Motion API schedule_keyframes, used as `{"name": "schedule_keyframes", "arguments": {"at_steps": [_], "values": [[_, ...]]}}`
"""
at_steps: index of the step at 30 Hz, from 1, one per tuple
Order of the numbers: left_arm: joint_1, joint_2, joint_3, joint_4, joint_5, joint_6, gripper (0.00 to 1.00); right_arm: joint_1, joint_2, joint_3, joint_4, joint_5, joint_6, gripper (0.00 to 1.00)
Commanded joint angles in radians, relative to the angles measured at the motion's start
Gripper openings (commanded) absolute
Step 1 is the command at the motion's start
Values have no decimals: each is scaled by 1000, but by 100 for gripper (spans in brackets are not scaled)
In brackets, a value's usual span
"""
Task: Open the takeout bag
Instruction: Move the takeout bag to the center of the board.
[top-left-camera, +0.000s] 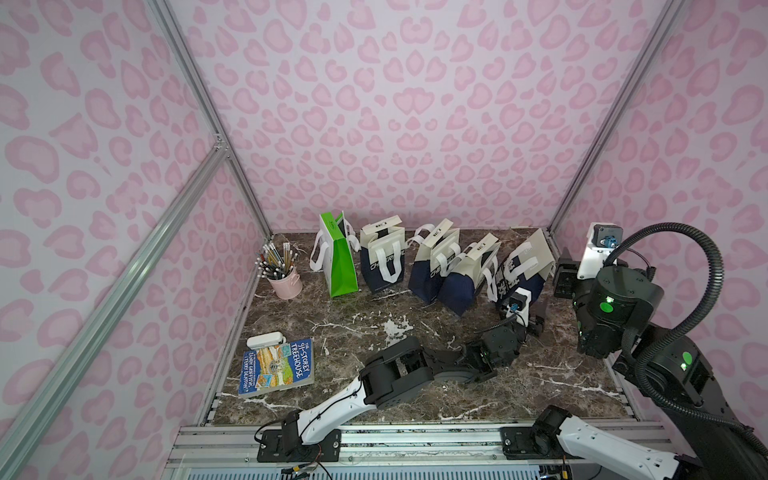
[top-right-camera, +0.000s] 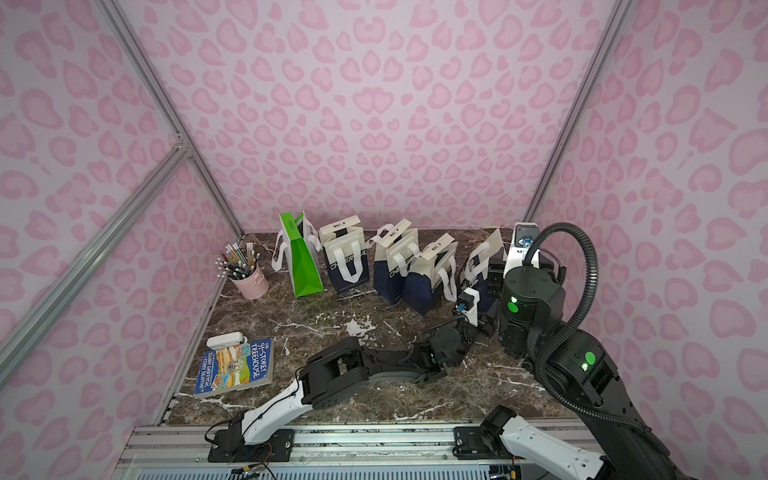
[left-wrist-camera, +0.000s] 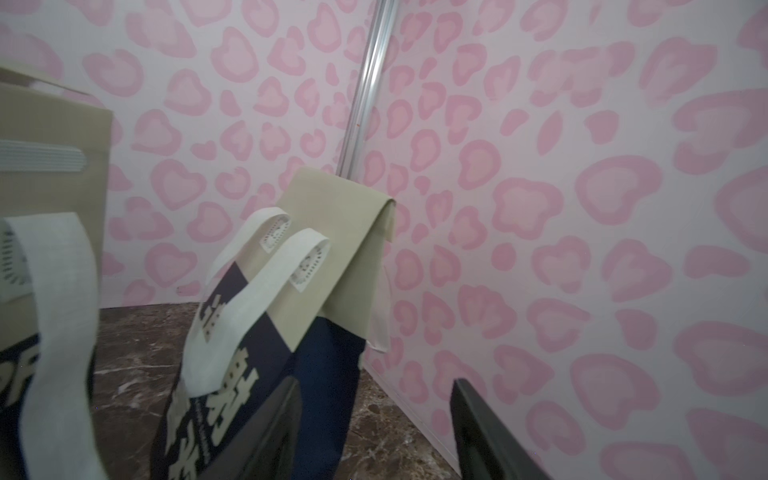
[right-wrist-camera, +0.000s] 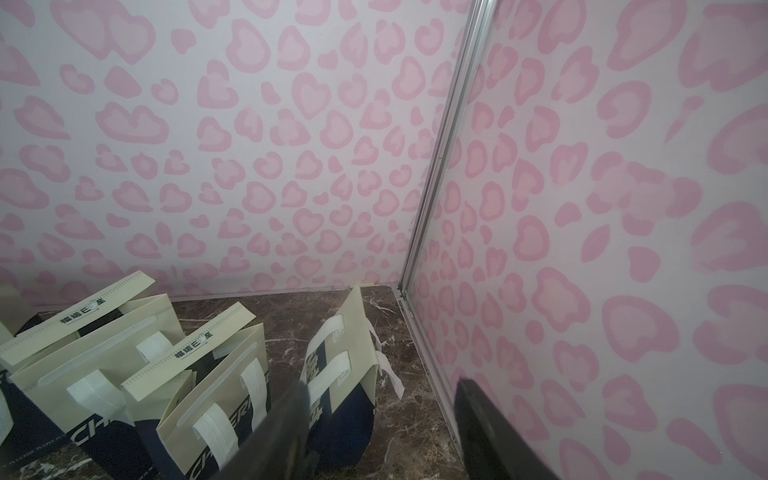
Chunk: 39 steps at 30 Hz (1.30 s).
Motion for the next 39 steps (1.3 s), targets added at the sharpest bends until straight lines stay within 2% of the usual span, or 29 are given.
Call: {"name": "schedule_keyframes", "arguments": {"at_steps": [1,6,14,21,26,31,36,39], "values": [[32,-11,-16,-39,-49,-5,59,1,-11,2,-33,-29,43,59],[65,12,13,-48,46,44,59,2,-8,-3,-38,-37,39,58],[69,64,87,-62,144,111,59,1,6,3,-39,-40,33,58],[73,103,136,-102,96,136,56,2,12,22,-78,-46,52,56],[86,139,185,-139,77,112,46,2,14,49,-131,-56,76,54],[90,161,221,-168,57,80,42,1,24,87,-179,-60,79,52],[98,202,330,-275,52,35,38,1,31,113,-201,-60,73,51],[104,220,372,-309,65,12,29,2,34,120,-201,-61,67,51]]}}
